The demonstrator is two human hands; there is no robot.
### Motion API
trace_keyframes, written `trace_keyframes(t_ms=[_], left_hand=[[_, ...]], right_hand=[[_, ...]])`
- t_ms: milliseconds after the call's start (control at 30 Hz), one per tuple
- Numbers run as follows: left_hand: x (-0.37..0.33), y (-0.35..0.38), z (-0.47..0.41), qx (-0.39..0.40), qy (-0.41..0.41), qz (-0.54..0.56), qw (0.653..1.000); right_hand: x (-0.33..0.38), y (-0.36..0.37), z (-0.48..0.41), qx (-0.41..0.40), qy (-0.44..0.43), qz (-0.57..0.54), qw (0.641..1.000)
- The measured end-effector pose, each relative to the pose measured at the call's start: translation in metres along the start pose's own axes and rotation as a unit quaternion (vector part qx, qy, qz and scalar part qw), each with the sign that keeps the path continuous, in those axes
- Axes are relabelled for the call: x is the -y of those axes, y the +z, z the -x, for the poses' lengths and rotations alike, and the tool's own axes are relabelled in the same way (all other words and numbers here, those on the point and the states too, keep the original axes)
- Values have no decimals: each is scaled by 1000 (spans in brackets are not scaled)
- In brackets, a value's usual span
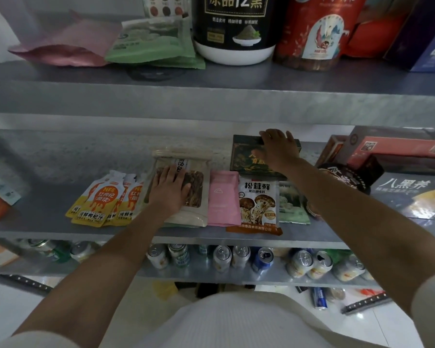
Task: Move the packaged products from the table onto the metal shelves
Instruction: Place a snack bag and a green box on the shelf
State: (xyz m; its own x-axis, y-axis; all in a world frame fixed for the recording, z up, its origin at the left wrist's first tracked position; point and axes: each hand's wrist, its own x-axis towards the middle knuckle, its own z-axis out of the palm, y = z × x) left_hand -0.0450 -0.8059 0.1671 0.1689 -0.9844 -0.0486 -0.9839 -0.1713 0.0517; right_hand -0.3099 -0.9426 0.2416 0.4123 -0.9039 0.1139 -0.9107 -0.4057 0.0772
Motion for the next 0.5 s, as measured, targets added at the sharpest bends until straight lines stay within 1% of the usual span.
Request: trace_keyframes(t_ms=[100,200,267,333,400,500], left_hand=[[1,-11,1,5,5,14,1000],[-7,-26,9,-44,16,22,999],[-17,-36,18,-40,30,39,998],[-33,-43,31,-28,70,37,997],[-52,-46,51,-32,131,30,990],[-83,-41,88,-32,225,57,972]], right_hand=[[6,-10,14,-11,14,-11,1000],[19,-18,41,-29,60,-77,995],[31,-19,67,-63,80,-111,988],[42,-16,99,-66,105,-138,983],[52,-10,134,-26,140,-166,976],[61,-1,196,95,205,-199,954]])
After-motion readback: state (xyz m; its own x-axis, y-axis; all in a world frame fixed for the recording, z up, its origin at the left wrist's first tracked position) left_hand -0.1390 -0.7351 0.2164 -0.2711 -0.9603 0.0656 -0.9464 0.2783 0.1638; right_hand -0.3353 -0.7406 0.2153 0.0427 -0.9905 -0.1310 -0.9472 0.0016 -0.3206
